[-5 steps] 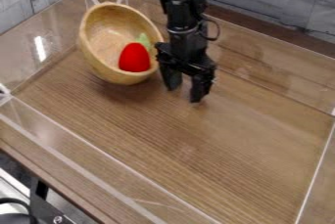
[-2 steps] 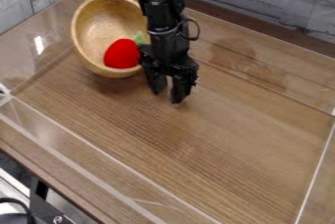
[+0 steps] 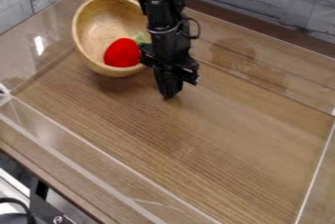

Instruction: Remove the green object from the brown bowl and put it on the table

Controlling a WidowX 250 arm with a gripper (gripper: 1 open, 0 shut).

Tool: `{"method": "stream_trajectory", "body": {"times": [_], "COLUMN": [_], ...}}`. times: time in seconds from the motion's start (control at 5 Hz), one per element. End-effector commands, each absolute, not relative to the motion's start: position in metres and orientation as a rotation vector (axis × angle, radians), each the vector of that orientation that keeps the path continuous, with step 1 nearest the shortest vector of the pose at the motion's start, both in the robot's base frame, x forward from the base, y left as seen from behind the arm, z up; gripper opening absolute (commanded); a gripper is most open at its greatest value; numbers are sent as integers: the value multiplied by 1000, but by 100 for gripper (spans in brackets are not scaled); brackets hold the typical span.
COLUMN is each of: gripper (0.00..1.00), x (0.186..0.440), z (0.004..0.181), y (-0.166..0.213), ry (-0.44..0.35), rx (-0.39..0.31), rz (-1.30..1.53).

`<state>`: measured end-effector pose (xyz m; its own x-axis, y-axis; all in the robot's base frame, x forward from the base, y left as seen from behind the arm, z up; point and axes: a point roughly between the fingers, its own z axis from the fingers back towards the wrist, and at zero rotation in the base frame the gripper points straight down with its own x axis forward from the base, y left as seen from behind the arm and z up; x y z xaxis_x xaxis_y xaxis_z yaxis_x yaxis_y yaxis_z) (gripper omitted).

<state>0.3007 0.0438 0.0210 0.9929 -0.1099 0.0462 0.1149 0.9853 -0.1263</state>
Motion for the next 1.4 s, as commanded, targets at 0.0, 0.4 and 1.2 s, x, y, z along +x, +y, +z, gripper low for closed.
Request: {"method": "stream_trajectory", "body": {"times": [0.0, 0.4, 1.2], "gripper": [0, 0, 0], "x": [300, 295, 280], "z": [30, 31, 31], "y": [40, 29, 11], "ry": [-76, -60, -34], "rx": [-125, -138, -149], "rz": [-62, -18, 53]}}
